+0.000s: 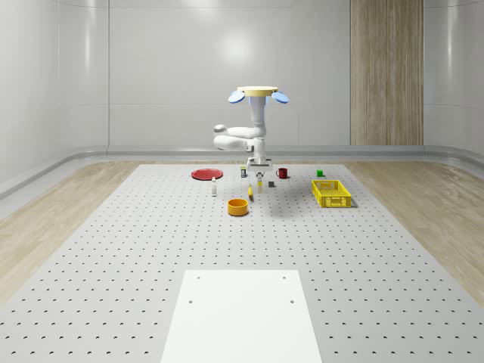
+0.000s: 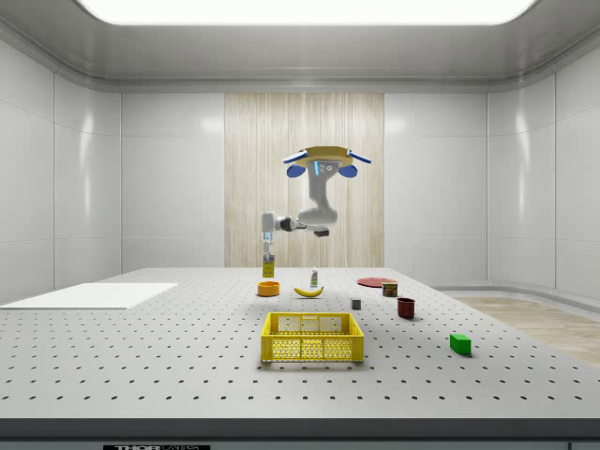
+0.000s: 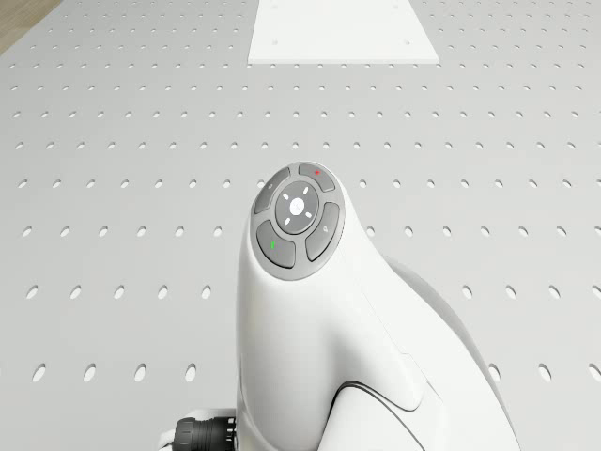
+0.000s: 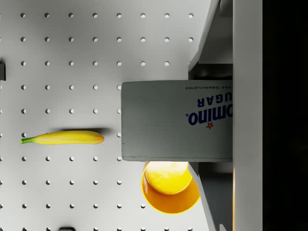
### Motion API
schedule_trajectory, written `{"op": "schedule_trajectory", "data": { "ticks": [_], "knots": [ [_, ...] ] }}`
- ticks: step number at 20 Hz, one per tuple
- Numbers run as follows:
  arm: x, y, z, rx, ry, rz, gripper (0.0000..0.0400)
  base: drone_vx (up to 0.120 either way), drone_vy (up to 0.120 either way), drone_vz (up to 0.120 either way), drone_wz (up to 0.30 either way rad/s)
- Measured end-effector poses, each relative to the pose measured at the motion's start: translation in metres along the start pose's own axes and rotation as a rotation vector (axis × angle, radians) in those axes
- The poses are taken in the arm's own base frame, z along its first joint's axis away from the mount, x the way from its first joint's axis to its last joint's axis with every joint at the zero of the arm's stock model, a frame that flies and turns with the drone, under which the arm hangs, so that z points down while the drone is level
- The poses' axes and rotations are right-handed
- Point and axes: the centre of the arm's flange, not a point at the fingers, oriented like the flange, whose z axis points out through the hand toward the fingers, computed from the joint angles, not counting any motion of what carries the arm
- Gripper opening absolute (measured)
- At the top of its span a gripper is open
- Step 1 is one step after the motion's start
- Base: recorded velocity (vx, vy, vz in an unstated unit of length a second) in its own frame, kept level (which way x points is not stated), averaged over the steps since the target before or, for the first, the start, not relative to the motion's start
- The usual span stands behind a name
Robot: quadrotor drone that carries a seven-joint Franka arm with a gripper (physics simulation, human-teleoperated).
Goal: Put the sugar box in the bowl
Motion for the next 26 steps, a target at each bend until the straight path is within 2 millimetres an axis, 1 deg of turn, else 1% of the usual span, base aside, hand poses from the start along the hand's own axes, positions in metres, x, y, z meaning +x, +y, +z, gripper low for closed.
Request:
{"op": "schedule_trajectory", "data": {
  "ticks": [21, 22, 26],
  "knots": [
    [0.0, 0.0, 0.0, 0.0, 0.0, 0.0, 0.0162, 0.0, -0.12, 0.0, 0.0],
    [0.0, 0.0, 0.0, 0.0, 0.0, 0.0, 0.0162, 0.0, -0.12, -0.04, 0.0],
    [0.0, 0.0, 0.0, 0.0, 0.0, 0.0, 0.0162, 0.0, -0.12, -0.12, 0.0]
  ]
}}
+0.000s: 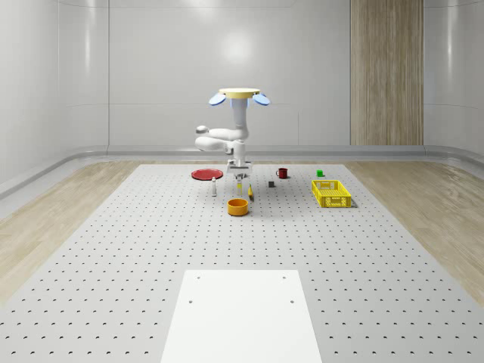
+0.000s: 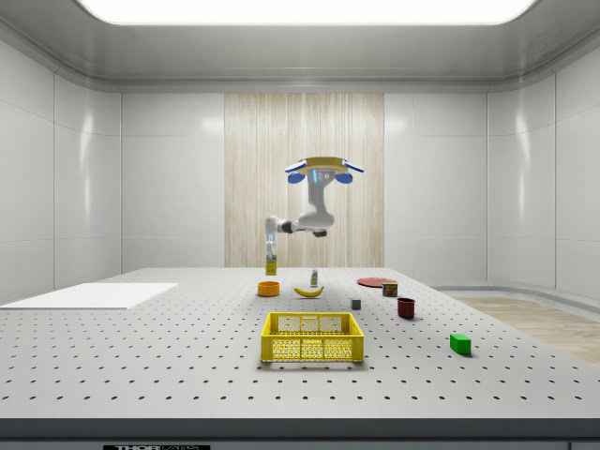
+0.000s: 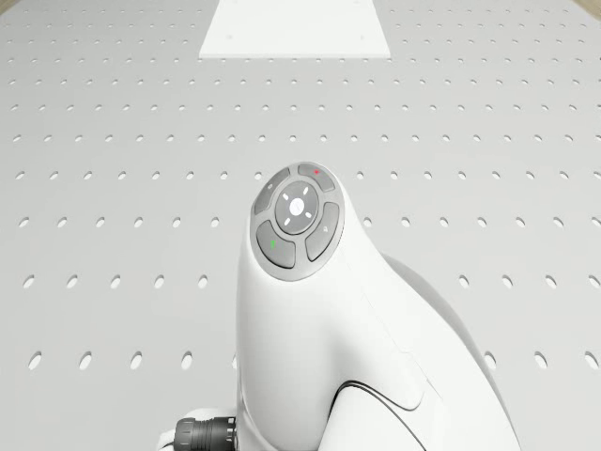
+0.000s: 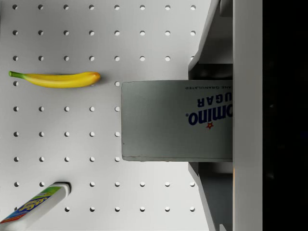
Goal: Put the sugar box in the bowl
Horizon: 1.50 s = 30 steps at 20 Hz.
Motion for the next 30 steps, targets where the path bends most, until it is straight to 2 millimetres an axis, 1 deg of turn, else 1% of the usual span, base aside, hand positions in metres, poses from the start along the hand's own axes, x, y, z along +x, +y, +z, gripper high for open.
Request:
{"op": "schedule_trajectory", "data": {
  "ticks": [2, 3, 5, 8, 16, 23, 26, 27, 28, 30],
  "knots": [
    [0.0, 0.0, 0.0, 0.0, 0.0, 0.0, 0.0162, 0.0, -0.12, -0.12, 0.0],
    [0.0, 0.0, 0.0, 0.0, 0.0, 0.0, 0.0162, 0.0, -0.12, 0.0, 0.0],
    [0.0, 0.0, 0.0, 0.0, 0.0, 0.0, 0.0162, 0.0, -0.02, 0.0, 0.0],
    [0.0, 0.0, 0.007, 0.0, 0.0, 0.0, 0.0162, 0.0, 0.0, 0.0, 0.0],
    [0.0, 0.0, 0.039, 0.0, 0.0, 0.0, 0.0162, 0.0, 0.0, 0.0, 0.0],
    [0.0, 0.0, 0.072, 0.0, 0.001, 0.001, 0.0162, 0.0, 0.0, 0.0, 0.0],
    [0.0, 0.0, 0.083, 0.0, 0.001, 0.001, 0.0162, 0.0, 0.0, 0.0, 0.0],
    [0.0, 0.0, 0.085, 0.0, -0.001, 0.001, 0.0213, 0.0, 0.0, 0.0, 0.0],
    [0.0, 0.0, 0.087, 0.001, -0.002, 0.001, 0.0255, 0.0, 0.0, 0.0, 0.0],
    [-0.001, 0.0, 0.089, 0.002, -0.004, 0.001, 0.0312, 0.0, 0.0, 0.0, 0.0]
  ]
}}
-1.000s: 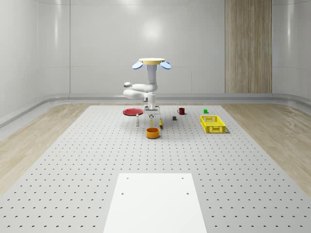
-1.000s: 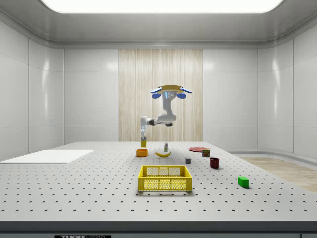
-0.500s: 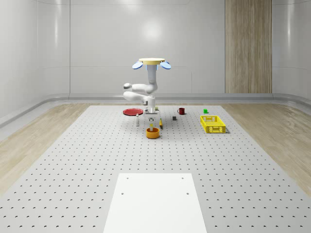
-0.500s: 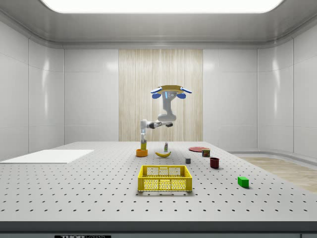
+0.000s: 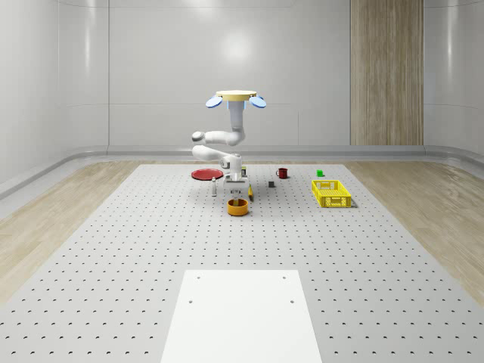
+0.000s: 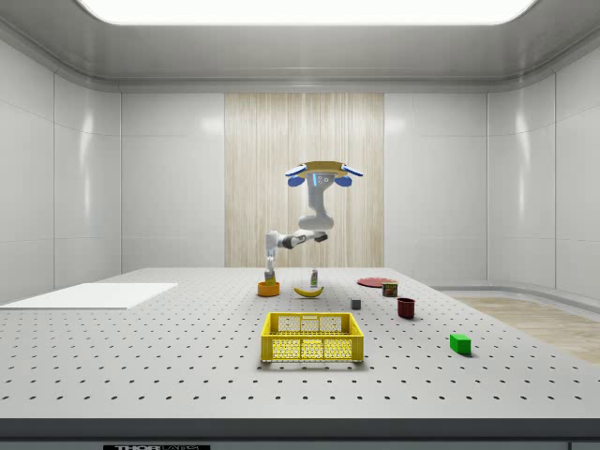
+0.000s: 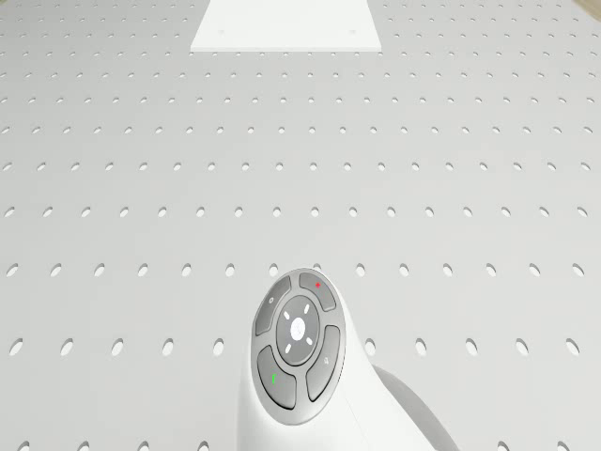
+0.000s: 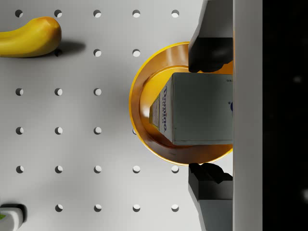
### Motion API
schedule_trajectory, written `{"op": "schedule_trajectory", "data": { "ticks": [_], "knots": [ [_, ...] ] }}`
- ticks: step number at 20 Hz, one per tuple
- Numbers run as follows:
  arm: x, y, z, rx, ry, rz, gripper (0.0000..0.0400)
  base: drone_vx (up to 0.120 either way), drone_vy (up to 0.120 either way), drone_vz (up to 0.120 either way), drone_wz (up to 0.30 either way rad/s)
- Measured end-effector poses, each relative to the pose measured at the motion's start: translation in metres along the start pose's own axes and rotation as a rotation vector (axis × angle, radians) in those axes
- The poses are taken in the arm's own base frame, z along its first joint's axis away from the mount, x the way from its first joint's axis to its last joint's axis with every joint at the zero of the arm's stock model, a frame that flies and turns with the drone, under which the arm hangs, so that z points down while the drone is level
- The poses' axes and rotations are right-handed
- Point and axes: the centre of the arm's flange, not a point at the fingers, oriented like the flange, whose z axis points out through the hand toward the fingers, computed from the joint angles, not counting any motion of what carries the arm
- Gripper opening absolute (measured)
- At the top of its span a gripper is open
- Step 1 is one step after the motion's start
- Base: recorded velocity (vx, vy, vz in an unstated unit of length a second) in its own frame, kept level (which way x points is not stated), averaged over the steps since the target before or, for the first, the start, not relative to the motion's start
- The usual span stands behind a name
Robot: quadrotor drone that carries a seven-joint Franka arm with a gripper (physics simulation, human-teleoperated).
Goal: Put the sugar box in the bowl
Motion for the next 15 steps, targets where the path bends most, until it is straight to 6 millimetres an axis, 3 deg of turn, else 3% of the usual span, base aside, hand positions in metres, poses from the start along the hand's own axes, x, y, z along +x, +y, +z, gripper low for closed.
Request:
{"op": "schedule_trajectory", "data": {
  "ticks": [5, 15],
  "knots": [
    [0.0, 0.0, -0.012, 0.001, -0.003, 0.0, 0.0375, 0.0, 0.0, 0.0, 0.0],
    [0.0, 0.0, -0.04, 0.002, -0.004, 0.0, 0.0398, 0.0, 0.0, 0.0, 0.0]
  ]
}}
